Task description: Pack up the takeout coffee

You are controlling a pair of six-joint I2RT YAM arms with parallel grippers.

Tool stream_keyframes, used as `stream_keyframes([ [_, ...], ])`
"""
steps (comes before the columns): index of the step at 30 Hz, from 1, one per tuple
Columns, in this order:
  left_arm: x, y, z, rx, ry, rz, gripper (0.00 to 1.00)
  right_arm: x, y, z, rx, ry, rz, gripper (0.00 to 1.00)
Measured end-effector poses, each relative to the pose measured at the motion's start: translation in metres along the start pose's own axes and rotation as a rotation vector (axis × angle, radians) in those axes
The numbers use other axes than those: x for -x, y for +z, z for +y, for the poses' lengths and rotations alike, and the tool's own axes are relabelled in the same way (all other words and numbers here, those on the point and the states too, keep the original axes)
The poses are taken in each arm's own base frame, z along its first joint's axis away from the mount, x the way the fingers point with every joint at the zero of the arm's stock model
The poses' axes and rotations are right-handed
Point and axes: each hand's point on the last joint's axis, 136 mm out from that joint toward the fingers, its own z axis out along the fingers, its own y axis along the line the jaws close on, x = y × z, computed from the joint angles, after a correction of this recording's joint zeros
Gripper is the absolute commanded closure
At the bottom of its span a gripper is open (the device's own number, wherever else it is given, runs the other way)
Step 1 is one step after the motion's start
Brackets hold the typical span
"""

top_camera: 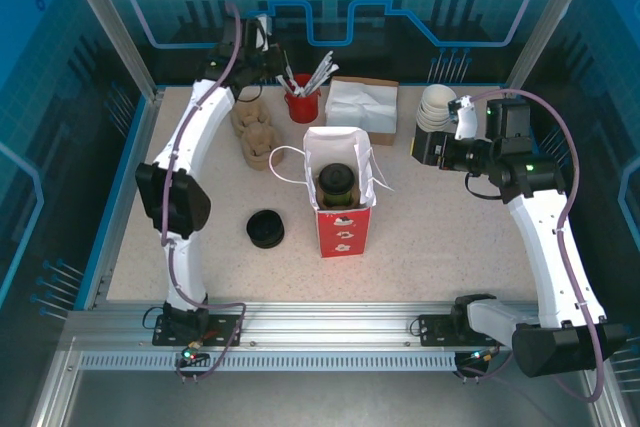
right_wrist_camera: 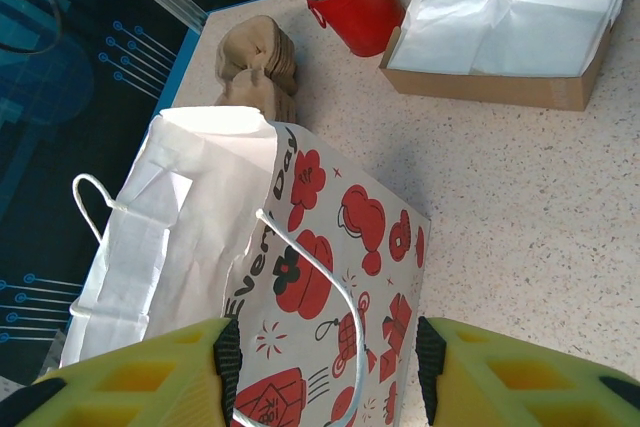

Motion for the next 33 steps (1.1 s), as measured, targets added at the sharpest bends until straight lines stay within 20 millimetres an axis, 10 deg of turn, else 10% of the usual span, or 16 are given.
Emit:
stream_keyframes([
  [16, 0.052, -0.129, -0.072, -0.12, 0.106, -0.153, 0.96, 0.008, 0.002, 0.0, 0.007, -0.004, -0.012, 0.47],
  [26, 0.02, -0.255, -0.162, -0.328, 0.269, -0.193, 0.96, 0.014, 0.01, -0.004, 0.013, 0.002, -0.008, 0.47],
  [33, -0.014, -0.325, -0.175, -0.438, 0.288, -0.191, 0.96, 0.022, 0.019, -0.008, 0.012, 0.002, -0.012, 0.47],
])
